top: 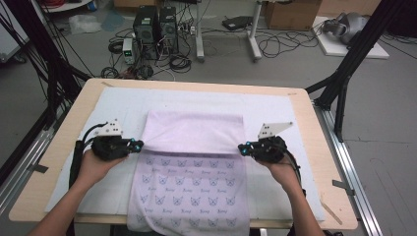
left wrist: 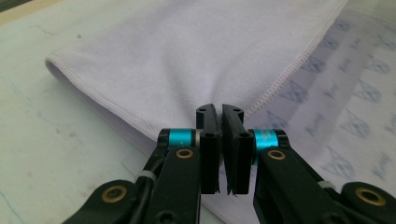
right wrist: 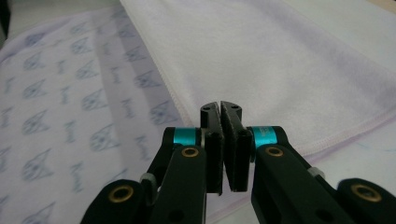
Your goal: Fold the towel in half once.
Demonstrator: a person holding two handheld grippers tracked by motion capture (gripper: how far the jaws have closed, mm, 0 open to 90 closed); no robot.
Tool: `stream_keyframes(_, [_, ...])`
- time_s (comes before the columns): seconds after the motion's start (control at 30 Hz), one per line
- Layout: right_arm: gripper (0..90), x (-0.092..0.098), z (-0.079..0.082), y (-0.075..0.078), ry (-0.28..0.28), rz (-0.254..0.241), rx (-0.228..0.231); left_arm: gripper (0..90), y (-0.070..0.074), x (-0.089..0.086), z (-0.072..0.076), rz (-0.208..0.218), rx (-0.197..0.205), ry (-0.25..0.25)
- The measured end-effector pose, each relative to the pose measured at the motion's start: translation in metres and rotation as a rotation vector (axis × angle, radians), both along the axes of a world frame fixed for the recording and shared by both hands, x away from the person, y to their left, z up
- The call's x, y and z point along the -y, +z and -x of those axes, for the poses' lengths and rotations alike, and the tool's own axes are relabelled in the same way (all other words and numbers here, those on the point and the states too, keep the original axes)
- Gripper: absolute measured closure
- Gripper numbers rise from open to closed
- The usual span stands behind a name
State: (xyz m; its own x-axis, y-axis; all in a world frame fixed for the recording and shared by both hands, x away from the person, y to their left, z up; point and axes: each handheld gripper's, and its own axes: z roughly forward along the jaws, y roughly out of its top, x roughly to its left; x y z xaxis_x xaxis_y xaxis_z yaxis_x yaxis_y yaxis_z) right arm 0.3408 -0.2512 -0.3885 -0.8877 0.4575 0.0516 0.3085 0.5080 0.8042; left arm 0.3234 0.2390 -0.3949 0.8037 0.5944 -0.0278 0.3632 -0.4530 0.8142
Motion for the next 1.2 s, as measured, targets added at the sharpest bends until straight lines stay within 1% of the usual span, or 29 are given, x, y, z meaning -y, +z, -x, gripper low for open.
stream_keyframes(0.03, [87.9, 0.0, 0.008, 0.0, 0.011, 0.009, -0.004, 85.2, -0.003, -0.002, 0.01, -0.005, -0.002, -0.013])
stream_keyframes(0.1, [87.9, 0.0, 0.026, -0.005, 0.035, -0.011, -0.019, 85.1, -0.008, -0.005, 0.025, -0.007, -0.006, -0.019])
stream_keyframes(0.17, [87.4, 0.0, 0.04, -0.01, 0.064, -0.014, -0.03, 84.2, -0.013, -0.009, 0.04, -0.002, -0.01, -0.033])
stream_keyframes(0.2, [86.1, -0.001, 0.045, -0.013, 0.082, -0.011, -0.039, 81.8, -0.014, -0.011, 0.046, 0.002, -0.001, -0.039])
stream_keyframes(0.27, [76.8, -0.001, 0.052, -0.017, 0.078, 0.003, -0.042, 69.5, -0.015, -0.012, 0.051, -0.011, 0.007, -0.049])
stream_keyframes(0.3, [73.5, 0.0, 0.051, -0.018, 0.076, -0.003, -0.038, 65.9, -0.014, -0.012, 0.051, -0.011, 0.009, -0.053])
stream_keyframes(0.37, [68.8, 0.002, 0.047, -0.02, 0.051, -0.004, -0.026, 60.6, -0.014, -0.009, 0.046, -0.003, 0.006, -0.055])
stream_keyframes(0.4, [66.2, 0.002, 0.043, -0.021, 0.041, -0.002, -0.026, 60.1, -0.015, -0.007, 0.044, -0.002, 0.006, -0.053])
stream_keyframes(0.43, [63.3, 0.001, 0.041, -0.023, 0.036, -0.007, -0.031, 60.3, -0.017, -0.006, 0.041, -0.008, 0.006, -0.057])
stream_keyframes(0.47, [61.3, 0.0, 0.039, -0.025, 0.031, -0.019, -0.031, 60.8, -0.019, -0.005, 0.037, -0.007, 0.004, -0.049])
stream_keyframes(0.53, [58.4, -0.002, 0.037, -0.029, 0.027, -0.048, -0.049, 61.0, -0.025, -0.003, 0.031, 0.014, 0.0, -0.041])
stream_keyframes(0.57, [57.9, -0.003, 0.037, -0.031, 0.026, -0.055, -0.047, 61.2, -0.028, -0.002, 0.028, 0.013, -0.002, -0.045])
stream_keyframes(0.6, [57.0, -0.004, 0.036, -0.033, 0.029, -0.054, -0.05, 61.1, -0.03, 0.0, 0.026, 0.007, -0.006, -0.048])
stream_keyframes(0.63, [55.7, -0.005, 0.035, -0.035, 0.028, -0.04, -0.051, 61.1, -0.031, 0.001, 0.024, 0.0, -0.012, -0.058])
stream_keyframes(0.67, [55.3, -0.006, 0.034, -0.037, 0.025, -0.033, -0.052, 61.1, -0.032, 0.002, 0.024, 0.003, -0.014, -0.061])
stream_keyframes(0.73, [54.6, -0.006, 0.034, -0.043, 0.02, -0.043, -0.06, 61.0, -0.035, 0.003, 0.023, -0.005, -0.004, -0.057])
stream_keyframes(0.77, [54.4, -0.006, 0.035, -0.044, 0.019, -0.039, -0.063, 61.0, -0.036, 0.003, 0.023, -0.008, -0.002, -0.058])
stream_keyframes(0.8, [54.4, -0.007, 0.035, -0.046, 0.019, -0.029, -0.061, 61.1, -0.037, 0.003, 0.023, -0.016, -0.003, -0.06])
stream_keyframes(0.87, [54.7, -0.01, 0.036, -0.049, 0.026, 0.006, -0.061, 62.5, -0.041, 0.002, 0.023, -0.028, -0.013, -0.072])
stream_keyframes(0.93, [56.0, -0.013, 0.037, -0.053, 0.035, 0.05, -0.055, 64.7, -0.045, 0.003, 0.023, -0.054, -0.031, -0.078])
stream_keyframes(0.97, [56.1, -0.014, 0.037, -0.055, 0.038, 0.055, -0.063, 65.6, -0.048, 0.004, 0.022, -0.062, -0.042, -0.079])
stream_keyframes(1.0, [56.2, -0.016, 0.037, -0.056, 0.039, 0.066, -0.07, 66.7, -0.049, 0.004, 0.022, -0.059, -0.048, -0.075])
stream_keyframes(1.03, [57.8, -0.017, 0.037, -0.057, 0.034, 0.071, -0.067, 67.9, -0.049, 0.004, 0.021, -0.056, -0.048, -0.071])
stream_keyframes(1.07, [59.8, -0.017, 0.038, -0.058, 0.031, 0.071, -0.059, 70.8, -0.049, 0.005, 0.021, -0.06, -0.051, -0.065])
stream_keyframes(1.1, [62.4, -0.018, 0.037, -0.058, 0.027, 0.071, -0.057, 73.8, -0.049, 0.006, 0.021, -0.063, -0.046, -0.065])
stream_keyframes(1.13, [68.5, -0.017, 0.037, -0.058, 0.014, 0.07, -0.059, 78.9, -0.049, 0.006, 0.021, -0.06, -0.046, -0.063])
stream_keyframes(1.17, [71.7, -0.017, 0.037, -0.058, 0.008, 0.067, -0.063, 81.6, -0.05, 0.007, 0.021, -0.057, -0.046, -0.065])
stream_keyframes(1.2, [75.7, -0.016, 0.036, -0.058, 0.004, 0.061, -0.07, 84.9, -0.049, 0.008, 0.021, -0.062, -0.043, -0.066])
